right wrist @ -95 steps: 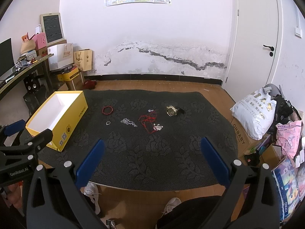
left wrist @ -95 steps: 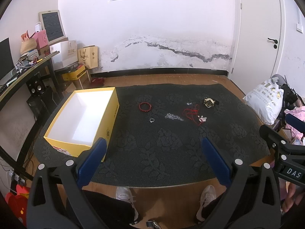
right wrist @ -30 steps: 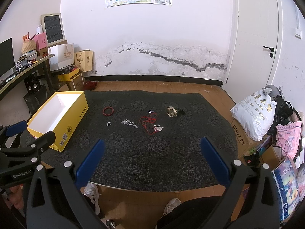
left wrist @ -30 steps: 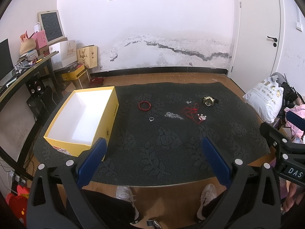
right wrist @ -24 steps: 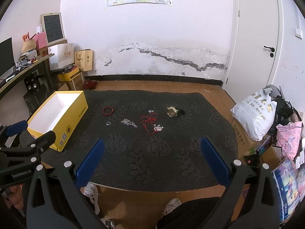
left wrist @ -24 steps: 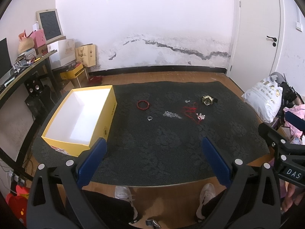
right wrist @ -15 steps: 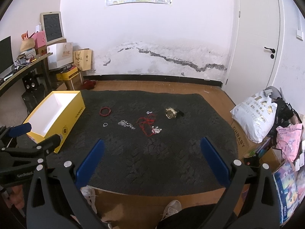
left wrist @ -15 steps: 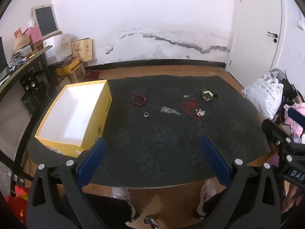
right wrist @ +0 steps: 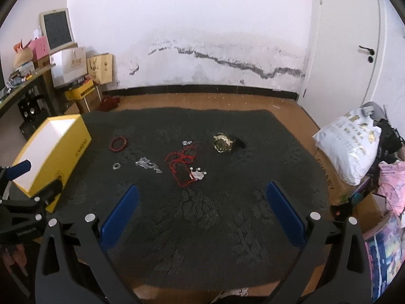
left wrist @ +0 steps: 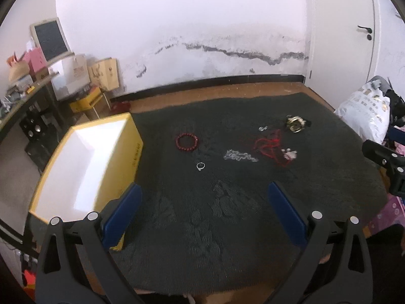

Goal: Organize jewelry
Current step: 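Lower the left tool onto the red bead bracelet while the right tool lowers onto the gold watch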

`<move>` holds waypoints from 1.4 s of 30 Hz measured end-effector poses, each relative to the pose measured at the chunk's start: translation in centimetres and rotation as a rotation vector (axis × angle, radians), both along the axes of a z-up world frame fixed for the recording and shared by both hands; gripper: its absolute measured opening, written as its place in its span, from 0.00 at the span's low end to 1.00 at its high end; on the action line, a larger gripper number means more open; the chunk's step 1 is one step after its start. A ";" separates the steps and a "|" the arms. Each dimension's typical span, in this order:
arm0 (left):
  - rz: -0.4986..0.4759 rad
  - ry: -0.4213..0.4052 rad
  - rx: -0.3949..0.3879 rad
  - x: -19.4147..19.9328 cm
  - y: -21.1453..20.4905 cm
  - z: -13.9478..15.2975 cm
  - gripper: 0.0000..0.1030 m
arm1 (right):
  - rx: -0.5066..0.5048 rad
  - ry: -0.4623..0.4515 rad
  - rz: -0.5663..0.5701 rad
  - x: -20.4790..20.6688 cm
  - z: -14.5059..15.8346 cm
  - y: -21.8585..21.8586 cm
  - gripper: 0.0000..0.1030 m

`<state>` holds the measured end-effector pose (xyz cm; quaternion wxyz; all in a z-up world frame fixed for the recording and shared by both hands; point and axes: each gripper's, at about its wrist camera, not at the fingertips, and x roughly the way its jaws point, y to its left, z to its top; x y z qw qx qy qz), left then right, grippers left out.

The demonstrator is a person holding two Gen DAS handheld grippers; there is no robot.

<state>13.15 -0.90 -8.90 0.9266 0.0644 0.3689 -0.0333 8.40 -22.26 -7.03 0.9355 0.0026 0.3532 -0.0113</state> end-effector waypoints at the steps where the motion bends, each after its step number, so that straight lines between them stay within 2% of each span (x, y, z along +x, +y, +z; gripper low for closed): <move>1: 0.001 0.014 -0.013 1.0 0.3 -0.8 0.94 | 0.002 0.007 0.005 1.1 -1.0 -0.1 0.94; 6: 0.024 0.098 -0.058 7.0 1.7 -5.7 0.94 | -0.005 0.059 0.030 6.2 -6.1 0.1 0.94; 11: 0.044 0.153 -0.062 11.6 2.6 -10.2 0.94 | -0.018 0.060 0.089 10.4 -10.3 0.5 0.94; 18: 0.063 0.176 -0.074 17.9 4.5 -13.3 0.94 | -0.043 0.055 0.088 15.4 -12.7 -2.6 0.94; 21: 0.076 0.194 -0.086 20.2 5.3 -14.5 0.94 | -0.033 0.073 0.058 17.7 -13.9 -4.8 0.94; 24: 0.069 0.211 -0.066 21.8 5.0 -15.7 0.94 | 0.004 0.116 0.034 19.5 -15.3 -6.6 0.94; 26: 0.057 0.193 -0.044 22.6 4.7 -16.0 0.95 | -0.002 0.130 0.025 20.7 -15.9 -7.5 0.94; 34: 0.059 0.192 -0.047 25.2 4.8 -16.3 0.95 | -0.026 0.219 0.069 24.3 -19.1 -8.0 0.94; 42: 0.078 0.191 -0.044 25.8 4.8 -16.1 0.95 | 0.016 0.217 0.085 27.1 -19.8 -8.3 0.95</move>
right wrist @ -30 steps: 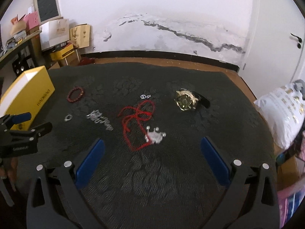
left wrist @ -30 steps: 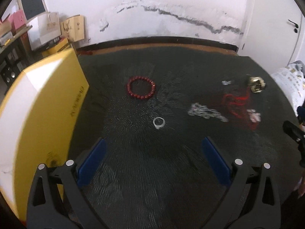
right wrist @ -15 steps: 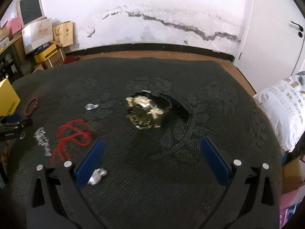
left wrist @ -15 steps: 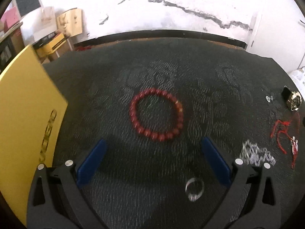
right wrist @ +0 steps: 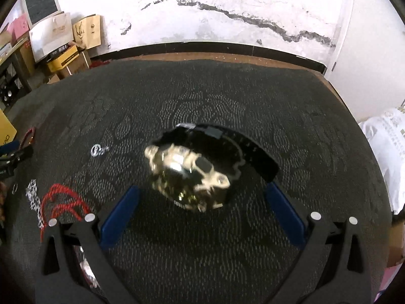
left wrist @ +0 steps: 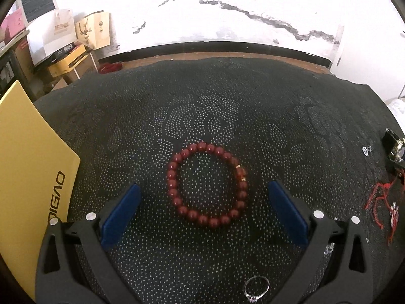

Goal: Organize jewelry
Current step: 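Lower the left tool onto the red bead bracelet while the right tool lowers onto the gold watch, then close the left tool on the bracelet while the right tool grips the watch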

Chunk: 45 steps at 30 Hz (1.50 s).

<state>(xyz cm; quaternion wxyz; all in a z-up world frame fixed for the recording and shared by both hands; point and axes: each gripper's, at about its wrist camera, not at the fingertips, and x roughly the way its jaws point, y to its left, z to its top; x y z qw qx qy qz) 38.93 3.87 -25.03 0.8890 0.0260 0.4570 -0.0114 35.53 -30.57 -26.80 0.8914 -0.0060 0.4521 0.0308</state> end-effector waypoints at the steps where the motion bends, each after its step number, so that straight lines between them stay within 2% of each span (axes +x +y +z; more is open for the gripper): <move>1: 0.001 -0.001 0.002 0.0 -0.1 0.0 0.95 | 0.000 -0.001 -0.001 0.2 0.0 0.0 0.95; 10: 0.001 -0.002 0.002 0.1 0.0 0.0 0.95 | 0.000 -0.001 -0.004 0.8 0.1 0.4 0.93; 12: 0.001 -0.003 0.002 0.2 0.0 0.0 0.95 | 0.003 -0.012 -0.004 0.8 0.3 0.4 0.79; 14: -0.004 -0.006 0.002 0.1 0.0 0.1 0.92 | 0.006 -0.022 0.005 0.6 0.5 0.5 0.70; 17: -0.027 -0.026 0.012 -0.3 -0.8 0.3 0.78 | 0.011 -0.029 0.020 0.5 0.8 0.7 0.59; 19: -0.038 -0.034 0.012 -0.6 -1.1 0.4 0.70 | 0.004 -0.029 0.022 0.4 0.9 0.9 0.59; 20: -0.047 -0.039 0.014 -0.7 -1.4 0.5 0.63 | 0.011 -0.029 0.020 0.4 1.0 0.8 0.59; 21: -0.056 -0.046 0.017 -0.8 -1.6 0.5 0.50 | 0.012 -0.029 0.020 0.4 1.1 0.7 0.58; 23: -0.062 -0.058 0.040 -1.0 -2.0 0.6 0.32 | 0.006 -0.031 0.020 0.3 1.1 0.6 0.58; 25: -0.069 -0.061 0.047 -1.1 -2.2 0.6 0.24 | 0.005 -0.034 0.017 0.3 1.2 0.7 0.58; 26: -0.061 -0.064 0.059 -1.2 -2.3 0.6 0.14 | 0.002 -0.036 0.017 0.3 1.2 0.8 0.58; 30: -0.060 -0.065 0.063 -1.2 -2.4 0.6 0.14 | -0.017 -0.049 0.011 0.0 1.5 1.3 0.58; 36: -0.040 -0.043 0.030 -1.1 -1.9 1.0 0.13 | 0.008 -0.077 0.009 -0.2 2.5 1.5 0.58; 38: -0.037 -0.043 0.028 -1.1 -1.8 1.3 0.07 | 0.008 -0.088 0.007 -0.3 3.1 1.5 0.58; 42: -0.028 -0.025 -0.005 -1.2 -1.4 2.0 0.07 | 0.020 -0.109 0.009 -0.5 4.3 1.7 0.58; 45: -0.037 -0.031 0.019 -1.8 -1.6 2.7 0.07 | 0.031 -0.107 0.020 -0.7 5.0 2.3 0.56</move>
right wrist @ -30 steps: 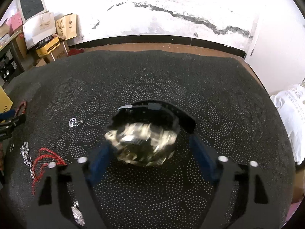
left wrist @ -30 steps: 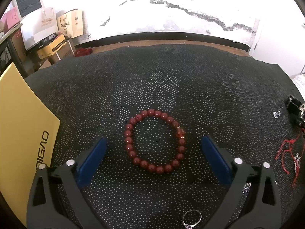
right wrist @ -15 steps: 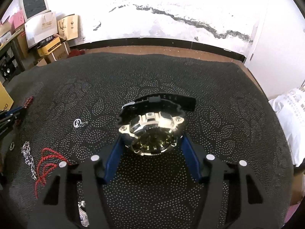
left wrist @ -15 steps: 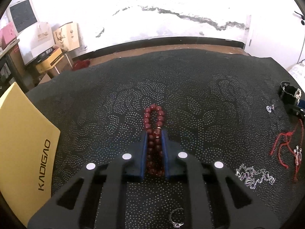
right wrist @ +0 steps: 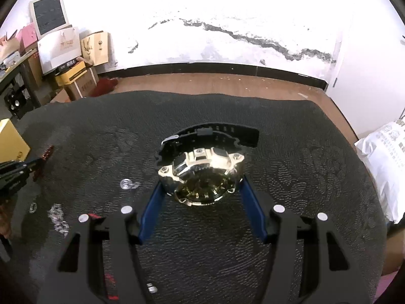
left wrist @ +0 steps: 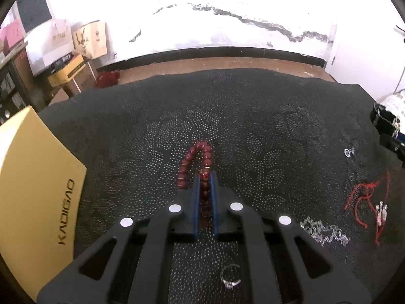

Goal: Organize jewelry
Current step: 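Close the left tool on the bracelet while the right tool grips the watch, then carry the bracelet with the left tool into the white box while the right tool carries the watch there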

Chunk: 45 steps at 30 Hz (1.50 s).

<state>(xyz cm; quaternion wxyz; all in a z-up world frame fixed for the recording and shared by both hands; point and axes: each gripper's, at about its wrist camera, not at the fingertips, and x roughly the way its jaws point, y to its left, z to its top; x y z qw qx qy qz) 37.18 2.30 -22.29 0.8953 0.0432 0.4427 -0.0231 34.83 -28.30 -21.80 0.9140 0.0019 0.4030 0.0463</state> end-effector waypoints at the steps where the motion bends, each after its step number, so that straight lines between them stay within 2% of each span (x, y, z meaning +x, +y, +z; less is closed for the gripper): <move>1: 0.000 0.000 -0.001 -0.2 0.0 0.3 0.07 | 0.001 -0.003 0.006 -0.2 0.3 0.3 0.56; 12: 0.000 -0.076 -0.018 -4.3 0.6 6.1 0.07 | 0.022 -0.062 0.074 -3.5 5.0 5.1 0.56; 19: 0.041 -0.120 -0.026 -8.3 3.6 10.3 0.07 | 0.048 -0.094 0.176 -6.6 9.7 11.6 0.56; 27: 0.111 -0.159 0.006 -13.5 10.0 14.7 0.07 | 0.057 -0.127 0.318 -9.8 15.0 20.8 0.56; 35: 0.213 -0.196 0.049 -18.0 18.3 17.9 0.07 | 0.073 -0.135 0.473 -11.9 17.9 31.7 0.56; 39: 0.270 -0.198 0.059 -19.9 22.2 18.4 0.07 | 0.077 -0.127 0.545 -12.4 18.3 37.3 0.56; 45: 0.344 -0.178 0.060 -21.0 27.4 17.4 0.07 | 0.078 -0.107 0.628 -12.2 18.1 44.1 0.56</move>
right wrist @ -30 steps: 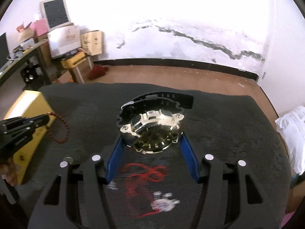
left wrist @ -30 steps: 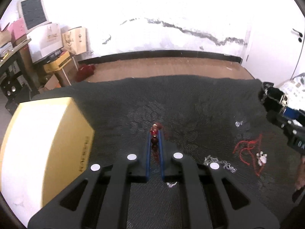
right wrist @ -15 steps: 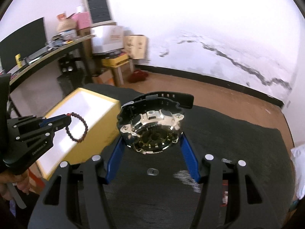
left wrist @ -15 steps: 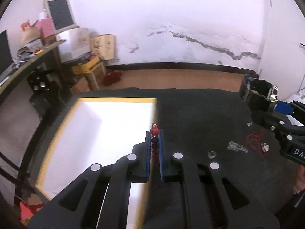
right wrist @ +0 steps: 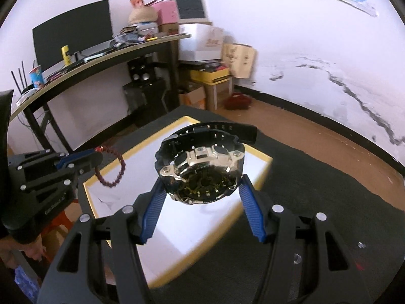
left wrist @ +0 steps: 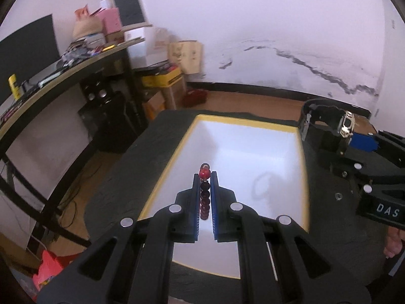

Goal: Organize jewelry
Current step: 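Carry the bracelet with the left tool into the white box while the right tool carries the watch there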

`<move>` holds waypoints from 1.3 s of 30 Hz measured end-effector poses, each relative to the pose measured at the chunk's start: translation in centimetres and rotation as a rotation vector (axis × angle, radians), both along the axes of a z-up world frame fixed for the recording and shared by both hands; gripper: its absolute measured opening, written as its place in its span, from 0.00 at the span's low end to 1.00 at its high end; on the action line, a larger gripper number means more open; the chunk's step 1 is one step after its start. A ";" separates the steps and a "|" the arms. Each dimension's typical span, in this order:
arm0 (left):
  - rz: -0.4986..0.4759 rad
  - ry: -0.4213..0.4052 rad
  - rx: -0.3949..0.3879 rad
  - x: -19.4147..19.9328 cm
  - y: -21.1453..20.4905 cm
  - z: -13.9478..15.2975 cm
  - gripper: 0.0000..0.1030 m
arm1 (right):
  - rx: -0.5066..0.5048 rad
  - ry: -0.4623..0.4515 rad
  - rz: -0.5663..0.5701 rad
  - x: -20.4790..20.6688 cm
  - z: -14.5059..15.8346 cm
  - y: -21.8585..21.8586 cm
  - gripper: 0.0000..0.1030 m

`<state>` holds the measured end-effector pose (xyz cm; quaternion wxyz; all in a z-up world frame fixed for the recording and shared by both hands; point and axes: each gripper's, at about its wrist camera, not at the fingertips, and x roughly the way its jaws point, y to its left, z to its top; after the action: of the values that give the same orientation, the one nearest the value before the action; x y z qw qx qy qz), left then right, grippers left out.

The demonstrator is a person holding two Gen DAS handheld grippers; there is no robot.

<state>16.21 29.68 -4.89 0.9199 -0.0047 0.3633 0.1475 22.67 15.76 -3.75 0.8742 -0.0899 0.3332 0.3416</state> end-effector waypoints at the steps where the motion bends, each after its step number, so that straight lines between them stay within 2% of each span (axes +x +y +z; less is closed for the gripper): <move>1: 0.009 0.006 -0.004 0.1 0.7 -0.4 0.07 | -0.002 0.004 0.009 0.3 -0.2 1.0 0.56; 8: 0.054 0.053 -0.049 1.8 4.8 -4.2 0.07 | -0.047 0.028 0.050 3.4 -2.9 6.3 0.56; 13: 0.062 0.089 -0.090 3.7 6.1 -7.1 0.07 | -0.087 0.051 0.063 6.1 -5.4 7.3 0.57; 21: 0.057 0.166 -0.140 6.1 5.8 -11.5 0.07 | -0.169 0.118 0.073 10.6 -9.7 8.5 0.56; 24: 0.065 0.159 -0.106 6.3 5.7 -11.4 0.07 | -0.190 0.134 0.076 11.5 -10.6 8.6 0.57; 28: 0.090 0.161 -0.146 6.3 6.6 -11.6 0.07 | -0.196 0.156 0.076 12.2 -11.6 8.6 0.57; 39: 0.081 0.180 -0.117 6.9 6.4 -12.0 0.07 | -0.206 0.155 0.081 12.5 -12.0 8.7 0.57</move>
<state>23.15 36.09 -16.88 0.8750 -0.0601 0.4519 0.1630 35.15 24.43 -15.78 0.8174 -0.1661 0.4291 0.3466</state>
